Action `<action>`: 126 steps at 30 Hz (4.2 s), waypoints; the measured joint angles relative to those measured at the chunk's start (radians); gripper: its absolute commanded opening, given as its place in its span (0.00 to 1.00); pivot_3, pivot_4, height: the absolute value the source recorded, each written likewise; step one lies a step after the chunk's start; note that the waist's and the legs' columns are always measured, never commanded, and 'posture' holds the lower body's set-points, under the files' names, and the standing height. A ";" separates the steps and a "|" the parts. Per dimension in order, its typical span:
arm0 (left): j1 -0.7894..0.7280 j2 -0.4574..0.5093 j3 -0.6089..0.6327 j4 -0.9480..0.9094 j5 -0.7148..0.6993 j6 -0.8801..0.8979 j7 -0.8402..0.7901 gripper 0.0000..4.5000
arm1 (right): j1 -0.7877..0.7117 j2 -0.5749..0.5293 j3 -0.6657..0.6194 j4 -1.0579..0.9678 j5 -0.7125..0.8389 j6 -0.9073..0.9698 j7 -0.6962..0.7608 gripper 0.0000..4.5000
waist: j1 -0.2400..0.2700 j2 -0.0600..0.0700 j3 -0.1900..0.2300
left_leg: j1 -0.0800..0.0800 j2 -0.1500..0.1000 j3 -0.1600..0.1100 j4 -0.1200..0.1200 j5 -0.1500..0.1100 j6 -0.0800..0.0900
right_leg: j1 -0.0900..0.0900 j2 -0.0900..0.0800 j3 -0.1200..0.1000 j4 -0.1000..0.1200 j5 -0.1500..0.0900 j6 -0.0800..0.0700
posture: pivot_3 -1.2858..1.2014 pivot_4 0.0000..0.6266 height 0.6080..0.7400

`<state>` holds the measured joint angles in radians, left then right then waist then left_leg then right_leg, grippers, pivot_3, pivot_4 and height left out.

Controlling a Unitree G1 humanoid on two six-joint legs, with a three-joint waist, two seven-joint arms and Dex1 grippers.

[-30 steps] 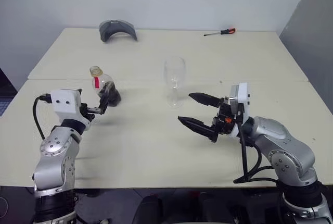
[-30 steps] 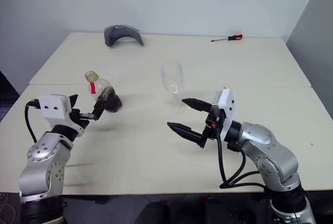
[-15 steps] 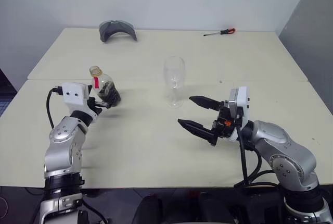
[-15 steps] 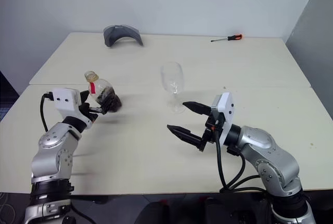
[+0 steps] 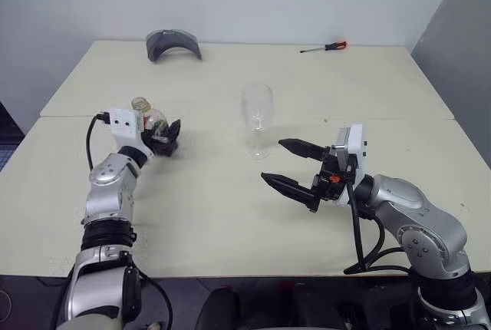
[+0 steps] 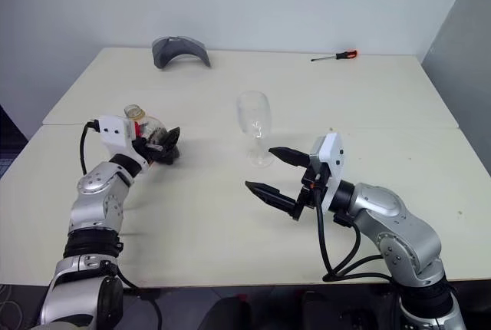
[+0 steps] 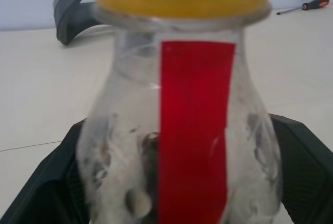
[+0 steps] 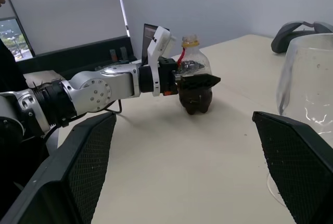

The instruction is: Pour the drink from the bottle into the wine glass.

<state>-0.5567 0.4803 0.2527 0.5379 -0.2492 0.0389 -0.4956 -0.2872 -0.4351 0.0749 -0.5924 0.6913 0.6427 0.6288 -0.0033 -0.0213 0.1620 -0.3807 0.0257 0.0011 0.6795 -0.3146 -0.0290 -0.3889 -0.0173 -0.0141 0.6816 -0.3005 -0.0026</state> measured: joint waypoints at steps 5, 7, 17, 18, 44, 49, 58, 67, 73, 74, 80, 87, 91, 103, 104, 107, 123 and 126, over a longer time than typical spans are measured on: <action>-0.015 -0.001 -0.002 0.054 -0.001 -0.028 -0.020 0.64 | 0.004 0.000 0.000 -0.001 0.000 0.000 -0.001 1.00 | 0.001 0.000 0.000 | 0.000 0.000 0.000 0.000 0.000 0.000 | 0.000 0.000 0.000 0.000 0.000 0.000 | 0.52 0.24 1.00; -0.027 -0.001 -0.002 0.064 -0.001 -0.032 -0.022 0.49 | 0.006 0.000 0.000 -0.002 0.000 0.000 -0.001 1.00 | 0.001 0.000 0.000 | 0.000 0.000 0.000 0.001 0.000 0.000 | 0.000 0.000 0.000 0.001 0.000 0.000 | 0.52 0.24 1.00; -0.033 0.000 -0.003 0.089 0.000 -0.051 -0.037 0.24 | 0.012 0.000 0.000 -0.002 -0.001 -0.003 0.000 1.00 | 0.001 0.000 0.000 | 0.000 0.000 0.000 0.001 0.000 0.000 | 0.000 0.000 0.000 0.001 0.000 0.000 | 0.52 0.24 1.00; -0.033 0.000 -0.003 0.089 0.000 -0.051 -0.037 0.24 | 0.012 0.000 0.000 -0.002 -0.002 -0.004 0.001 1.00 | 0.001 0.000 0.000 | 0.000 0.000 0.000 0.001 0.000 0.000 | 0.000 0.000 0.000 0.001 0.000 0.000 | 0.52 0.24 1.00; -0.611 0.084 -0.328 0.407 0.230 -0.290 -0.456 0.24 | -0.423 -0.026 -0.011 0.405 -0.208 -0.112 0.068 1.00 | -0.009 -0.001 0.001 | -0.020 -0.001 0.004 0.007 0.003 -0.004 | -0.022 0.000 0.001 0.008 0.000 0.000 | 0.52 0.24 1.00; -0.706 0.059 -0.347 0.545 0.284 -0.408 -0.456 0.24 | -0.454 0.019 -0.004 0.444 -0.238 -0.126 0.068 1.00 | -0.022 -0.001 0.001 | -0.020 -0.001 0.004 0.008 0.003 -0.004 | -0.022 -0.001 0.002 0.010 0.000 0.000 | 0.52 0.24 1.00; -0.758 0.050 -0.405 0.667 0.414 -0.566 -0.420 0.24 | -0.490 0.040 0.008 0.494 -0.277 -0.134 0.072 1.00 | -0.024 -0.001 0.001 | -0.020 -0.001 0.003 0.016 0.002 -0.003 | -0.022 -0.001 0.002 0.017 0.000 0.000 | 0.52 0.24 1.00; -0.828 0.066 -0.451 0.720 0.532 -0.657 -0.337 0.24 | -0.519 0.061 0.015 0.539 -0.319 -0.139 0.075 1.00 | -0.025 -0.001 0.001 | -0.021 -0.001 0.004 0.016 0.002 -0.004 | -0.023 -0.001 0.002 0.017 0.000 0.000 | 0.52 0.24 1.00; -0.830 0.082 -0.516 0.738 0.626 -0.729 -0.262 0.24 | -0.519 0.068 0.026 0.566 -0.356 -0.166 0.077 1.00 | -0.025 -0.001 0.001 | -0.021 -0.001 0.004 0.016 0.002 -0.004 | -0.023 -0.001 0.002 0.018 0.000 0.000 | 0.52 0.24 1.00; -0.830 0.085 -0.525 0.741 0.641 -0.737 -0.252 0.24 | -0.519 0.070 0.026 0.566 -0.356 -0.166 0.078 1.00 | -0.025 -0.001 0.001 | -0.021 -0.001 0.004 0.016 0.002 -0.004 | -0.023 -0.001 0.002 0.018 0.000 0.000 | 0.52 0.24 1.00; -0.831 0.089 -0.554 0.752 0.695 -0.769 -0.200 0.24 | -0.519 0.086 0.026 0.566 -0.356 -0.166 0.085 1.00 | -0.025 -0.001 0.001 | -0.021 -0.001 0.004 0.017 0.003 -0.004 | -0.023 -0.001 0.002 0.018 0.000 0.000 | 0.52 0.24 1.00; -0.852 0.101 -0.585 0.758 0.747 -0.790 -0.141 0.24 | -0.519 0.090 0.026 0.566 -0.358 -0.165 0.089 1.00 | -0.025 -0.001 0.001 | -0.021 -0.002 0.004 0.017 0.003 -0.004 | -0.023 -0.001 0.002 0.018 0.000 0.000 | 0.52 0.24 1.00; -0.862 0.101 -0.598 0.760 0.766 -0.793 -0.125 0.24 | -0.518 0.090 0.026 0.566 -0.358 -0.166 0.090 1.00 | -0.026 -0.001 0.001 | -0.021 -0.001 0.004 0.017 0.003 -0.004 | -0.023 -0.001 0.002 0.018 0.000 0.000 | 0.52 0.24 1.00; -0.910 0.107 -0.644 0.769 0.841 -0.813 -0.054 0.24 | -0.518 0.091 0.026 0.566 -0.357 -0.166 0.091 1.00 | -0.026 -0.001 0.001 | -0.021 -0.002 0.004 0.017 0.003 -0.004 | -0.023 -0.001 0.002 0.018 0.000 0.000 | 0.52 0.24 1.00; -0.910 0.108 -0.650 0.769 0.847 -0.814 -0.049 0.24 | -0.518 0.091 0.026 0.566 -0.357 -0.165 0.090 1.00 | -0.026 -0.001 0.001 | -0.021 -0.002 0.004 0.017 0.003 -0.004 | -0.023 -0.001 0.002 0.018 0.000 0.000 | 0.52 0.24 1.00; -0.910 0.109 -0.665 0.770 0.862 -0.819 -0.038 0.24 | -0.518 0.091 0.026 0.566 -0.357 -0.166 0.090 1.00 | -0.026 -0.001 0.001 | -0.021 -0.002 0.004 0.017 0.003 -0.004 | -0.023 -0.001 0.002 0.018 0.000 0.000 | 0.52 0.24 1.00; -0.941 0.121 -0.721 0.774 0.931 -0.854 0.032 0.24 | -0.518 0.091 0.025 0.567 -0.357 -0.166 0.091 1.00 | -0.026 -0.001 0.001 | -0.021 -0.002 0.005 0.017 0.003 -0.004 | -0.024 -0.001 0.002 0.019 0.000 0.000 | 0.52 0.24 1.00; -0.947 0.125 -0.727 0.774 0.940 -0.856 0.041 0.24 | -0.518 0.091 0.026 0.567 -0.357 -0.166 0.091 1.00 | -0.026 -0.001 0.001 | -0.021 -0.002 0.005 0.017 0.003 -0.004 | -0.024 -0.001 0.002 0.019 0.000 0.000 | 0.52 0.24 1.00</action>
<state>-1.5034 0.6057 -0.4743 1.3122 0.6906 -0.8170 -0.4544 -0.8051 -0.3438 0.1004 -0.0250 0.3339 0.4772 0.7199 -0.0292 -0.0224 0.1631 -0.4019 0.0241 0.0058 0.6966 -0.3119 -0.0330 -0.4124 -0.0187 -0.0122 0.7001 -0.3002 -0.0025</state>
